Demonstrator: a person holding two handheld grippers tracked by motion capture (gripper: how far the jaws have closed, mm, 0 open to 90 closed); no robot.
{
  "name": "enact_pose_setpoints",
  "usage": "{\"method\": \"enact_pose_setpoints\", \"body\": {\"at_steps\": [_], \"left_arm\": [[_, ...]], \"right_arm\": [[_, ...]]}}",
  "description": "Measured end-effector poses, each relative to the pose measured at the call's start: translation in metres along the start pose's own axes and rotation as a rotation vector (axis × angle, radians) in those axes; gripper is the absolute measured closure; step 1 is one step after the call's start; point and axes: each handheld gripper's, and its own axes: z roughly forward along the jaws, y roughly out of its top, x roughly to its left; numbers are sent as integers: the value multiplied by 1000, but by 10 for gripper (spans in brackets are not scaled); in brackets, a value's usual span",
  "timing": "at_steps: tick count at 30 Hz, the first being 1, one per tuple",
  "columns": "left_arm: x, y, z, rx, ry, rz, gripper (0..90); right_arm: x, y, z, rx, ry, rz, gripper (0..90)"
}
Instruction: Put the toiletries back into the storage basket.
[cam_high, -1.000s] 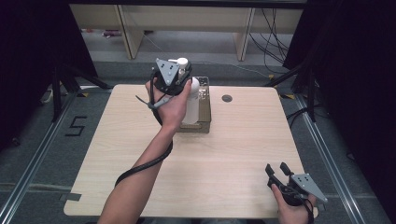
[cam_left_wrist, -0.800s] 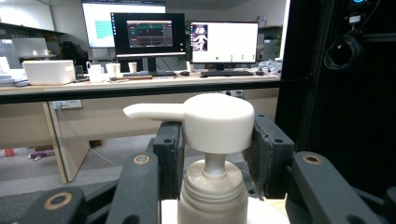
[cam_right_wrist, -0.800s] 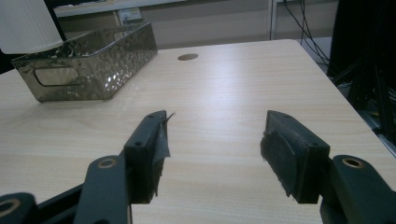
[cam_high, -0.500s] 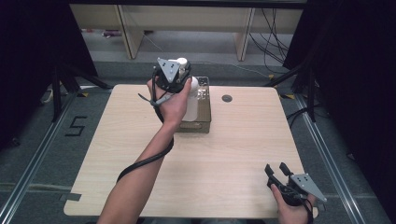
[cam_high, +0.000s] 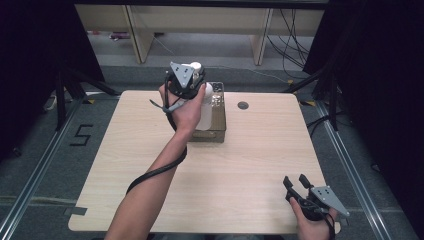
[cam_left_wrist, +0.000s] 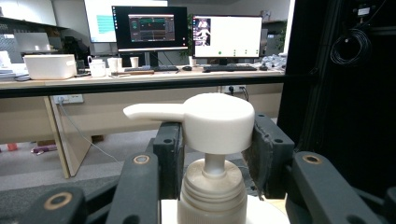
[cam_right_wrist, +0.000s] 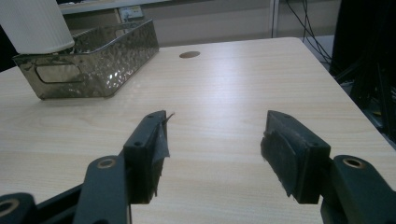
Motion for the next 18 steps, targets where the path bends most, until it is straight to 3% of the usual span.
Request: {"method": "enact_pose_setpoints", "body": {"at_steps": [9,10,11,12,14,15,18], "left_arm": [[0,-1,4,4,2,0,592],[0,-1,4,6,2,0,591],[0,-2,4,6,2,4,591],[0,-2,5,6,2,6,591],[0,-2,6,5,2,5,591],[0,-2,6,6,2,6,591],[0,-3,7,8,0,5,592]], "right_arm": [[0,0,-1,16,-8,-5,407],[-1,0,-1,13,-14,-22,407],[0,0,-1,15,-7,-4,407],[-1,1,-1,17,-16,-23,407],[0,0,-1,19,-10,-7,407],[-1,1,-1,14,-14,-28,406],[-1,1,-1,20,-17,-33,406]]}}
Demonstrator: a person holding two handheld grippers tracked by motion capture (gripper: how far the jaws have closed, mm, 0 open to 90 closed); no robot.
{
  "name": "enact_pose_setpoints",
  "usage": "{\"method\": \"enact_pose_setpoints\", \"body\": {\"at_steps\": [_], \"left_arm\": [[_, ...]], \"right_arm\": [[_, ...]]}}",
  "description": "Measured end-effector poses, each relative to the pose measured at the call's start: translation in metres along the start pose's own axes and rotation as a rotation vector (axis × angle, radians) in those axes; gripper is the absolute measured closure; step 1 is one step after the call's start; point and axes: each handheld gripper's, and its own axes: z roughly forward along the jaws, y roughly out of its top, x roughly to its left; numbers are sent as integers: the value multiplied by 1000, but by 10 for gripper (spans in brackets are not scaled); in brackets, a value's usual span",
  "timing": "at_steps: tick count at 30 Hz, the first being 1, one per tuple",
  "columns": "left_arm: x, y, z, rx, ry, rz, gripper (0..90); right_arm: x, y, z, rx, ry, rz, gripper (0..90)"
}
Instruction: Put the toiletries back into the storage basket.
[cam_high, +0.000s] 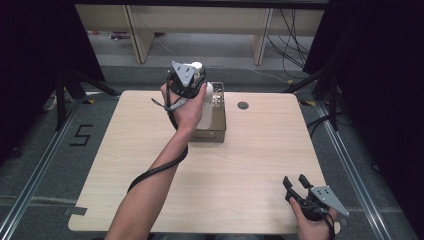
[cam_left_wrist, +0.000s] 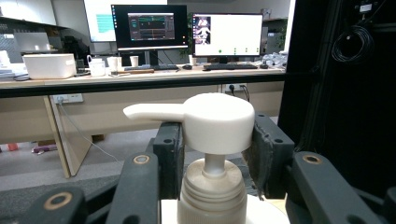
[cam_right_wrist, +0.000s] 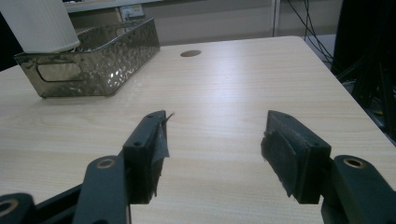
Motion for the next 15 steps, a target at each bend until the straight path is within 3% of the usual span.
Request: {"method": "enact_pose_setpoints", "body": {"at_steps": [1,9,15], "left_arm": [[0,0,0,0,0,-2,591],[-2,-1,1,2,-1,7,591],[-3,-4,2,5,-3,7,591]], "right_arm": [[4,0,-1,16,3,54,406],[5,-1,-1,18,7,64,405],[4,-1,0,6,8,42,405]]}}
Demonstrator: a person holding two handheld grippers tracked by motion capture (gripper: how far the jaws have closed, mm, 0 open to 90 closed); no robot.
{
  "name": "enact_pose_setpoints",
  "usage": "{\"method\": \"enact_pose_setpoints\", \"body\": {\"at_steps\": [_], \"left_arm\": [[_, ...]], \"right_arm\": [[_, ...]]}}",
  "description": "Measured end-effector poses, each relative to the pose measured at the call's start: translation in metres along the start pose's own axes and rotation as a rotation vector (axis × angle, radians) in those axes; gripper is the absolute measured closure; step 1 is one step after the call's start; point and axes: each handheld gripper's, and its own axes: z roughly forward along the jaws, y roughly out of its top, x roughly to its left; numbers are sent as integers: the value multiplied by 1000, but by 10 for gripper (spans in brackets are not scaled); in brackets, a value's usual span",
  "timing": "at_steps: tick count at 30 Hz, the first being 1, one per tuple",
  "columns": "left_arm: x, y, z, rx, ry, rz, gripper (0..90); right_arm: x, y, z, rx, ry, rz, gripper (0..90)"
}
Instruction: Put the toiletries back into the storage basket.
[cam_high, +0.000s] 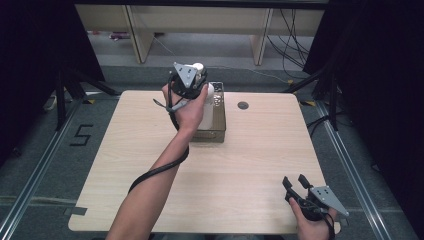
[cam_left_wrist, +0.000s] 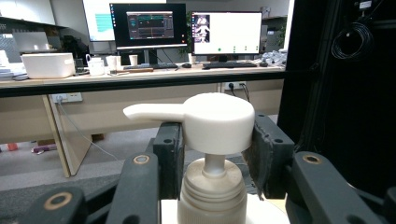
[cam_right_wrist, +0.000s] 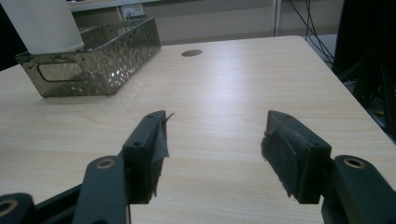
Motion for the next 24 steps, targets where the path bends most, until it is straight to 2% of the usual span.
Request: {"method": "enact_pose_setpoints", "body": {"at_steps": [2,3,4,5,8,9,13,15,16,19,21,24], "left_arm": [[0,-1,0,1,0,-1,591],[0,-1,0,3,0,0,591],[0,-1,1,4,1,1,591],[0,-1,1,4,1,1,591],[0,-2,1,7,5,0,591],[0,-3,0,9,5,0,591],[0,-4,0,13,9,0,591],[0,-5,0,14,11,1,591],[0,-6,-1,13,12,-1,592],[0,-7,-2,16,13,0,591],[0,-7,-2,17,14,-1,591],[0,-7,-2,18,14,2,591]], "right_arm": [[0,0,-1,9,0,8,405],[-3,0,0,-4,-2,-33,405],[1,0,-1,13,1,21,405],[1,0,-1,12,0,21,405],[-3,0,1,-5,-7,-49,405],[-2,0,0,-4,-1,-32,404],[-1,0,1,-5,-1,-29,404],[-3,0,2,-23,5,-49,404],[-1,-1,2,-10,13,-20,404],[-2,-1,2,-21,8,-25,404],[-1,-1,3,-22,13,-11,404],[0,-1,2,-10,14,-13,404]]}}
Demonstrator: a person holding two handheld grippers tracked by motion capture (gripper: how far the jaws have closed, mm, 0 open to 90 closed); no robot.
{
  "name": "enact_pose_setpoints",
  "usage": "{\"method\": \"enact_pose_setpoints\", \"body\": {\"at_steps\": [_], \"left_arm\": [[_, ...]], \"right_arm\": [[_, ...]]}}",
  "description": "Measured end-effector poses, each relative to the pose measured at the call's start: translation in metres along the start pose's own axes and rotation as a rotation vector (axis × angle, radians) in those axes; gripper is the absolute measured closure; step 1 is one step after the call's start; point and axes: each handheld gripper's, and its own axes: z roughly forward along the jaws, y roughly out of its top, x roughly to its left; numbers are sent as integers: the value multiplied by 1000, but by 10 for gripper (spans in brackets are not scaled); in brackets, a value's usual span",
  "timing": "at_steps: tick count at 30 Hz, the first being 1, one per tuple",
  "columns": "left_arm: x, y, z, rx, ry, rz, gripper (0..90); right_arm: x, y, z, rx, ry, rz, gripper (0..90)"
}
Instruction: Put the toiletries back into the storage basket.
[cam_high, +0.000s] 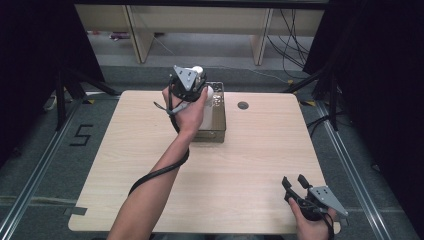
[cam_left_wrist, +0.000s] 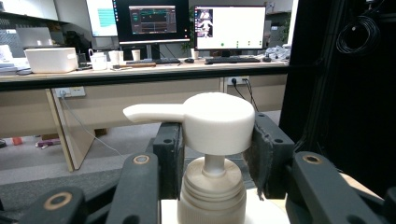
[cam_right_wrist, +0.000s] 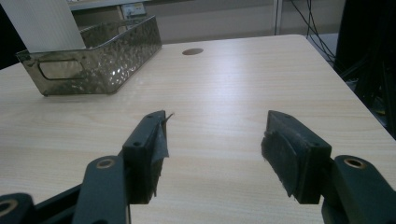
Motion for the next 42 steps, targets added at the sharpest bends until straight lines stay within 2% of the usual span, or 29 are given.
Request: {"method": "enact_pose_setpoints", "body": {"at_steps": [8,21,25,26,28,30,31,32,35,42], "left_arm": [[0,-4,0,4,4,-3,591],[-1,-8,-1,5,-1,0,591],[0,-10,-2,10,-1,2,591],[0,-10,-2,11,-1,2,591],[0,-11,-2,11,-2,1,591],[1,-11,-2,12,-2,2,591],[0,-12,-2,13,-2,3,591],[0,-12,-2,13,-2,4,591],[0,-13,-3,13,-3,3,591],[1,-17,-3,21,-1,0,591]], "right_arm": [[0,0,0,0,9,-1,404],[1,0,1,-7,-3,-3,403],[0,-1,1,-13,-2,-19,403],[1,-1,1,-7,-2,1,403],[1,-1,1,-5,-2,6,403],[1,-1,1,-6,-4,-2,403],[-1,-1,2,-17,-6,-27,403],[3,-1,0,2,-9,18,403],[1,-1,1,-6,-5,-5,403],[1,-1,1,-7,-7,-5,402]]}}
